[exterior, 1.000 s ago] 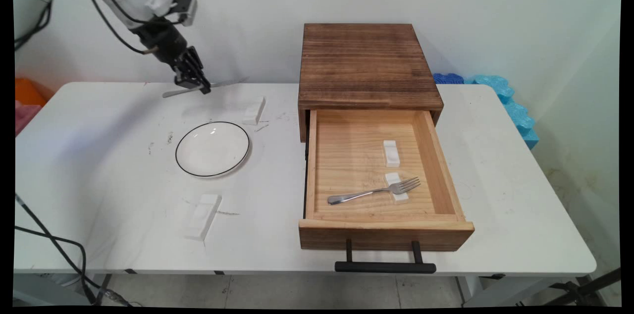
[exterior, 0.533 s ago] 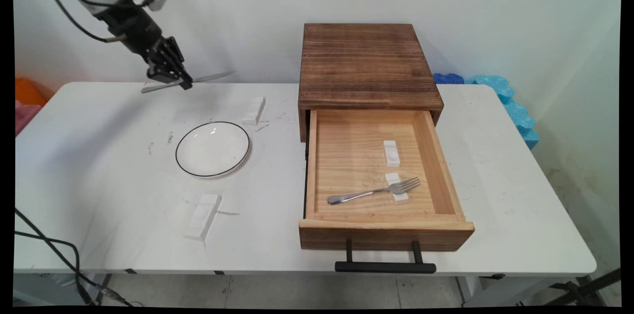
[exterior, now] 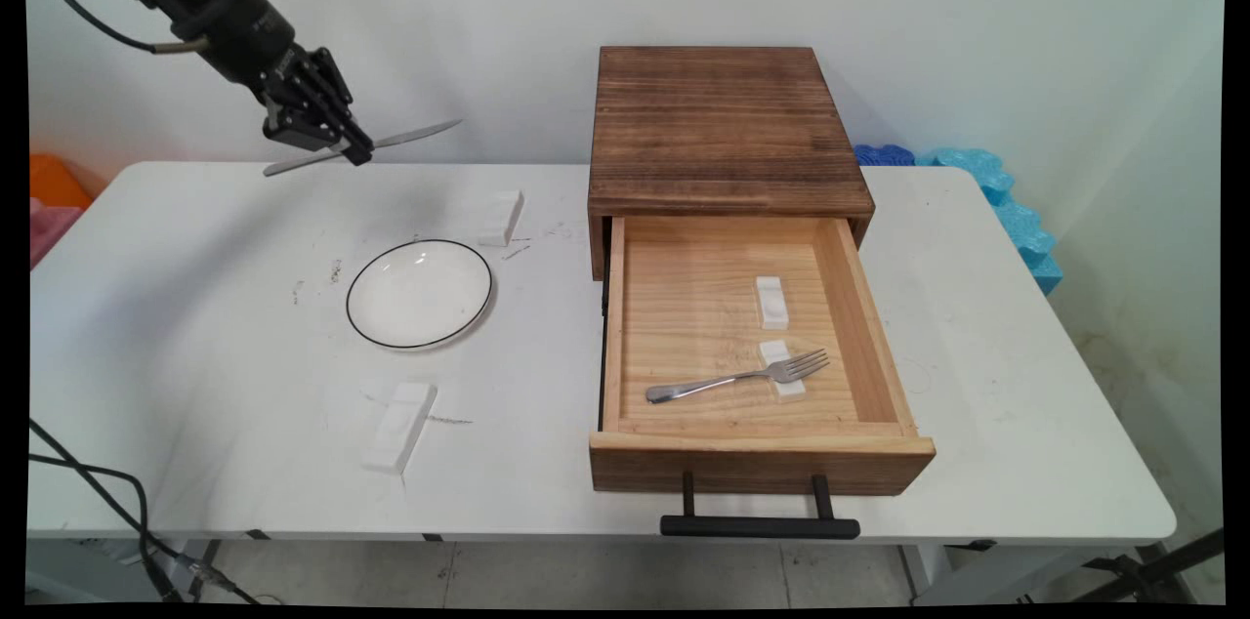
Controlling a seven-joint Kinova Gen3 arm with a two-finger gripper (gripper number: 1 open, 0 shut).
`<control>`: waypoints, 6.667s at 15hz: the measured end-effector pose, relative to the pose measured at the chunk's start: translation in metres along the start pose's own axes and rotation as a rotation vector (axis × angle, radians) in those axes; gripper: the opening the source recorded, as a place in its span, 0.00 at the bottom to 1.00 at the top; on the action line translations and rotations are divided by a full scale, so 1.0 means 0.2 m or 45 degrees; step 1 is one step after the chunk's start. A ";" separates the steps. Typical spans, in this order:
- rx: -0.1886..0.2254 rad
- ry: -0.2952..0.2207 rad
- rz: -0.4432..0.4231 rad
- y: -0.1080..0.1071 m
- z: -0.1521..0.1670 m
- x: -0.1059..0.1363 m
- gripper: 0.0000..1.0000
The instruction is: Place the picked object into the drawer
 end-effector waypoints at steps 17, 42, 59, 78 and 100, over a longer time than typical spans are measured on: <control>0.141 0.147 -0.065 0.48 0.14 0.67 0.00; 0.265 0.281 0.056 0.63 0.69 1.38 0.00; 0.183 0.216 0.234 0.51 1.01 1.34 0.00; 0.140 0.015 0.181 0.46 1.26 1.60 0.00; 0.060 -0.185 0.171 0.40 1.42 1.73 0.00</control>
